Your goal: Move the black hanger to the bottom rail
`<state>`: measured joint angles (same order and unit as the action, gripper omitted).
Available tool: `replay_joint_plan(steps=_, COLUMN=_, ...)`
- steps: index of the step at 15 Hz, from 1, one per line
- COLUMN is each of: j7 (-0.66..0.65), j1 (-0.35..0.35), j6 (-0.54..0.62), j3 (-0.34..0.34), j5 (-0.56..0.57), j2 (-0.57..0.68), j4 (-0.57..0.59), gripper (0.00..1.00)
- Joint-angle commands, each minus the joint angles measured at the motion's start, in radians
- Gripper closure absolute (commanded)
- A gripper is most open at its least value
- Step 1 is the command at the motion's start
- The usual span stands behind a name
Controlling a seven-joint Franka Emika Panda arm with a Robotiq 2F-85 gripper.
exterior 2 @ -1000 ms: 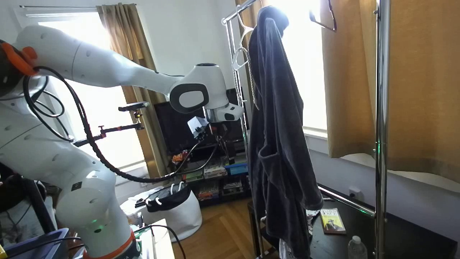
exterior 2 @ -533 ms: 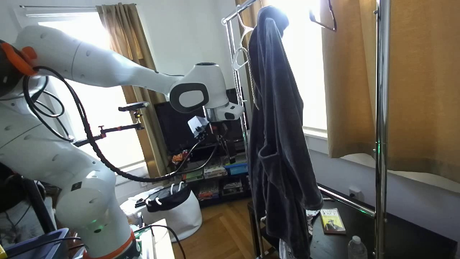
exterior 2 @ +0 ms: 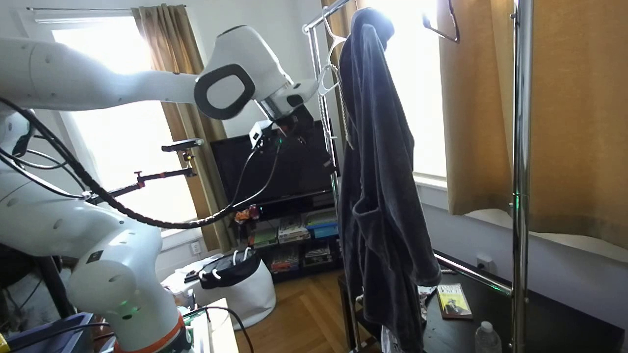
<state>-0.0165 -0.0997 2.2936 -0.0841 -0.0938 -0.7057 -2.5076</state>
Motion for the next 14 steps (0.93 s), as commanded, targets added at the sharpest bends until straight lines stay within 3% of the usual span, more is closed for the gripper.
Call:
replay_joint_plan(steps=1, j7=-0.031, j1=-0.064, j6=-0.005, j3=0.014, j5=0.074, j2=-0.112, j4=0.039, gripper=0.0)
replay_joint_plan(steps=7, j7=-0.145, j1=-0.142, j6=0.014, j3=0.045, j5=0.132, j2=-0.124, j4=0.247, gripper=0.0)
replay_joint_plan(steps=8, j7=-0.097, j1=-0.108, j6=-0.001, j3=0.021, j5=0.123, j2=-0.129, j4=0.209, gripper=0.0)
replay_joint_plan(steps=12, j7=-0.101, j1=-0.109, j6=-0.002, j3=0.022, j5=0.123, j2=-0.124, j4=0.227, gripper=0.0)
replay_joint_plan(steps=14, j7=-0.064, j1=-0.082, j6=0.009, j3=-0.016, j5=0.1, j2=-0.095, j4=0.301, gripper=0.0)
